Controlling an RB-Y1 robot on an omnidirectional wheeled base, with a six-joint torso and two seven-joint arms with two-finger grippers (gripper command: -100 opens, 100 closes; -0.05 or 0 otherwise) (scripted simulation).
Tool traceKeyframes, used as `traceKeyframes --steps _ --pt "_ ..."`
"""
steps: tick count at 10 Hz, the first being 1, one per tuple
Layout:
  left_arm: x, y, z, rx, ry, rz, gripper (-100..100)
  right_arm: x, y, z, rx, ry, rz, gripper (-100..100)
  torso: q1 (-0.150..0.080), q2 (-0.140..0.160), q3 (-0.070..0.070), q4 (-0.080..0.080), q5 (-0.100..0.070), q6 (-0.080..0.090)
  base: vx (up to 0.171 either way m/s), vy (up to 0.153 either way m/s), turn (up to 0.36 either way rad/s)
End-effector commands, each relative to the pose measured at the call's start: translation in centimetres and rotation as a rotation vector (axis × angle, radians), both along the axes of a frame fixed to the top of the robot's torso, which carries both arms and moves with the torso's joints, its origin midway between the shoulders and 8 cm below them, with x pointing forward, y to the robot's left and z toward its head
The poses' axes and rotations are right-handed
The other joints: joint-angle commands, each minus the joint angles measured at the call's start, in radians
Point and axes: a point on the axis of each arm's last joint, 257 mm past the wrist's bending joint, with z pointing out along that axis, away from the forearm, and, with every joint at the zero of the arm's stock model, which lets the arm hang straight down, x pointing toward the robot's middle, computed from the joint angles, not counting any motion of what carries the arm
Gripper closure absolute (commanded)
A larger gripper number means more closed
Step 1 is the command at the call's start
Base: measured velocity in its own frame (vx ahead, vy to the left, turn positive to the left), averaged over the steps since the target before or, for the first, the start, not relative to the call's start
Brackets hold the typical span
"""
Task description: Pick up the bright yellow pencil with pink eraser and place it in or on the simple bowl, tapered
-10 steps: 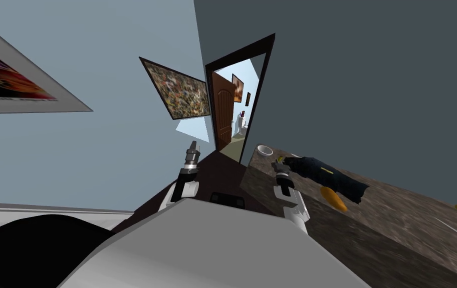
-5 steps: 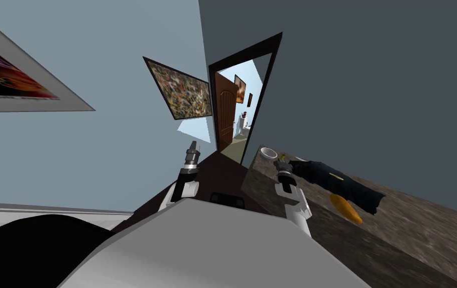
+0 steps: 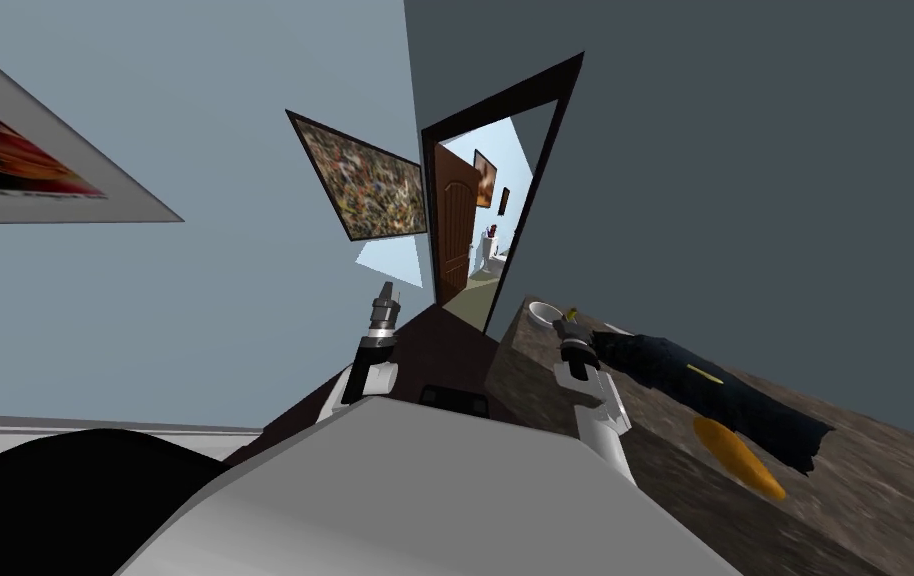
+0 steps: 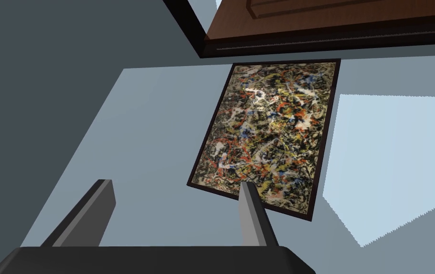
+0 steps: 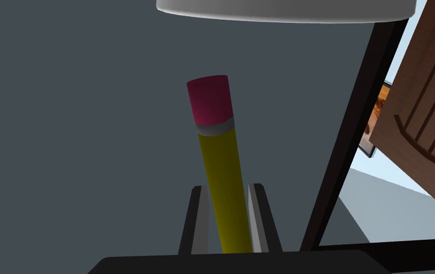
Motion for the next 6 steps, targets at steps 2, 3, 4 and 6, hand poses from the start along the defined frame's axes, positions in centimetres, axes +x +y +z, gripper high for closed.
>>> traceKeyframes --steps 2,3,4,6 --pt "0.0 0.0 0.0 0.000 0.000 0.000 0 -0.2 -1.5 0.4 0.038 0.008 -0.042 100 0.000 0.000 0.000 0.000 0.000 0.000 0.124 0.034 0.055" --pt "0.0 0.0 0.0 0.000 0.000 0.000 0 -0.3 -2.0 0.6 0.050 0.010 -0.057 100 0.001 0.000 0.000 0.000 -0.001 0.000 0.110 0.032 0.050" --pt "0.0 0.0 0.0 0.000 0.000 0.000 0 -0.4 -2.5 0.8 0.061 0.012 -0.071 100 0.000 0.001 0.000 0.000 -0.001 0.000 0.114 0.026 0.037" --pt "0.0 0.0 0.0 0.000 0.000 0.000 0 -0.6 -3.4 1.1 0.080 0.015 -0.095 100 -0.002 0.001 0.001 0.000 -0.001 0.001 0.113 0.000 0.033"
